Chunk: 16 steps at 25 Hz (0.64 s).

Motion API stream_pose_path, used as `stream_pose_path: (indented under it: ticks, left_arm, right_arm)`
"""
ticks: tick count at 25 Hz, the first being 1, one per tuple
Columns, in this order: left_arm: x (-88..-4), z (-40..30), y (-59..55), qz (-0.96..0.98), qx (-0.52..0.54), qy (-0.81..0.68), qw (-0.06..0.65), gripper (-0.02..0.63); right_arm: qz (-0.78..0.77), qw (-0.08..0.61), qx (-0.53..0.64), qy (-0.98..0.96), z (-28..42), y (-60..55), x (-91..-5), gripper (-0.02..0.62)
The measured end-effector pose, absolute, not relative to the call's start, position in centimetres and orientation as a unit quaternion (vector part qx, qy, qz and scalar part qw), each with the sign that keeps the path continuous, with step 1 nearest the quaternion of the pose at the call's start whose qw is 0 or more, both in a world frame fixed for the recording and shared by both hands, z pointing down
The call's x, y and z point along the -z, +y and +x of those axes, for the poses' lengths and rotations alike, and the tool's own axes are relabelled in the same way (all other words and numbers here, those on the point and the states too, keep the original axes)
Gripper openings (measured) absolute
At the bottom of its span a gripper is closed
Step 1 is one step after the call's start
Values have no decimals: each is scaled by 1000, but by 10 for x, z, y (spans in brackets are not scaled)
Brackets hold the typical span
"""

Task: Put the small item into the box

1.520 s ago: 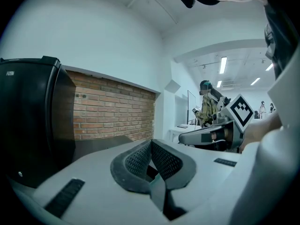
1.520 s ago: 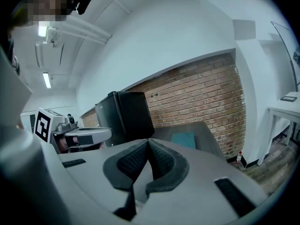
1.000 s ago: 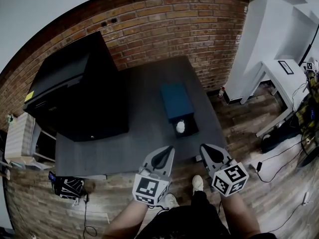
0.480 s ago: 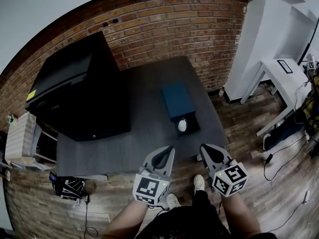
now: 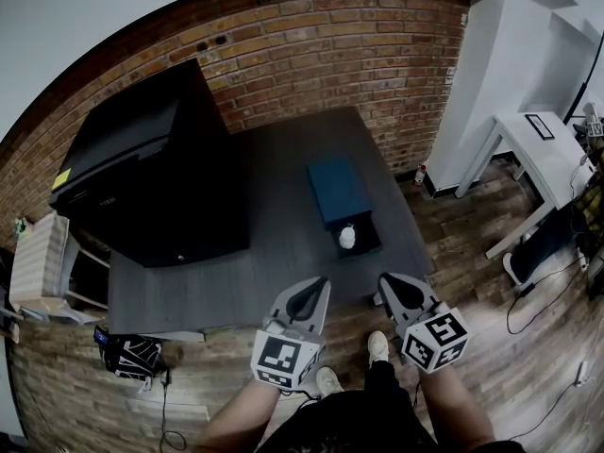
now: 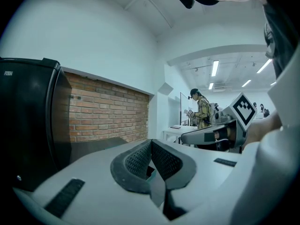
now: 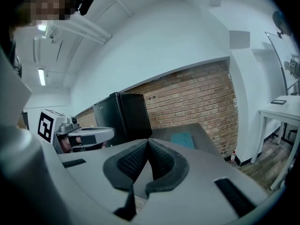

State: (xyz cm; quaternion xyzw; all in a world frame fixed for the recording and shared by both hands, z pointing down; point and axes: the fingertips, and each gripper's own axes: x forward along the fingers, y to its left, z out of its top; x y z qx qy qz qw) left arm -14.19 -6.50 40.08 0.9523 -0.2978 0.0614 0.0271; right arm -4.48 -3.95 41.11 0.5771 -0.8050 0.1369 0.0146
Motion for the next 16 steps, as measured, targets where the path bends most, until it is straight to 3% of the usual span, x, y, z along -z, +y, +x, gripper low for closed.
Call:
stream_pose_path:
  ticks: [16]
  left_arm:
    - [-401,-146,-63,952,-59,-300,25,34]
  right_arm:
    - [579,12,-138,-803,-47,-36,-413,18]
